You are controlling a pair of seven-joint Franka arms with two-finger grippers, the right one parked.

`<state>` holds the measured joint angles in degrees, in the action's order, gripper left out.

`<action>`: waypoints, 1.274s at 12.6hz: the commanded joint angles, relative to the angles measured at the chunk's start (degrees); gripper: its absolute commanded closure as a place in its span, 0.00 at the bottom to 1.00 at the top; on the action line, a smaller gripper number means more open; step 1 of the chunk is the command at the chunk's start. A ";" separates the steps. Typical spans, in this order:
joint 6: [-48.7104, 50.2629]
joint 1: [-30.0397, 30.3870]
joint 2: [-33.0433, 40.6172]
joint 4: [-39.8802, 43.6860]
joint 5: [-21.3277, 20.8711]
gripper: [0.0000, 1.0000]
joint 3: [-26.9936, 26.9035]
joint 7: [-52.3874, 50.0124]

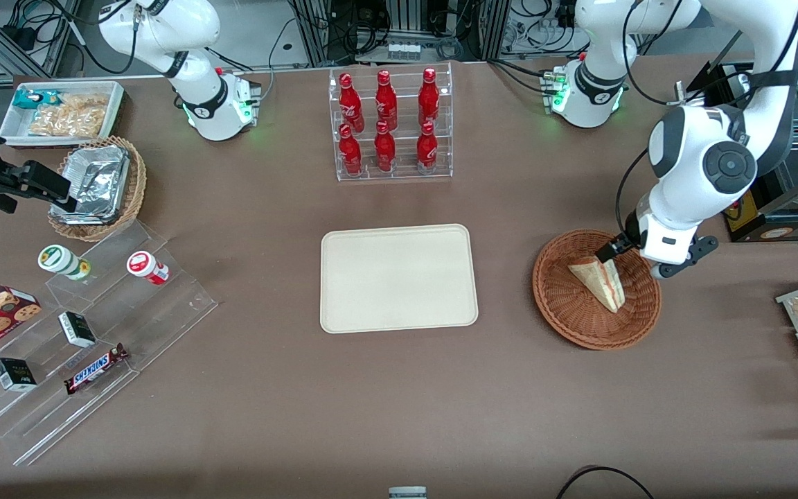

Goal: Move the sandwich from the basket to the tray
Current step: 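Close the left gripper on the wrapped sandwich and lift it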

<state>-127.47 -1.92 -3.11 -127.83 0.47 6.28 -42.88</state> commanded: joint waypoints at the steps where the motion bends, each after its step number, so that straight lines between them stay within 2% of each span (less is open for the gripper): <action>1: -3.48 -0.19 -2.85 -0.23 -0.74 0.00 -0.04 -8.08; 4: -6.73 -0.19 -5.67 -0.14 -0.74 0.00 -0.04 -12.31; 11: -10.26 -0.19 -11.12 -0.05 -0.74 0.00 0.05 -12.41; 13: -10.26 -0.19 -12.00 0.13 -0.65 0.04 0.05 -12.50; 14: -10.26 -0.19 -12.79 0.30 -0.30 0.15 0.05 -13.10; 16: -10.00 -0.19 -12.88 1.00 -0.38 0.70 0.05 -14.69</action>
<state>-137.22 -1.92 -15.51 -127.95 0.48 6.28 -55.50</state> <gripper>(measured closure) 0.115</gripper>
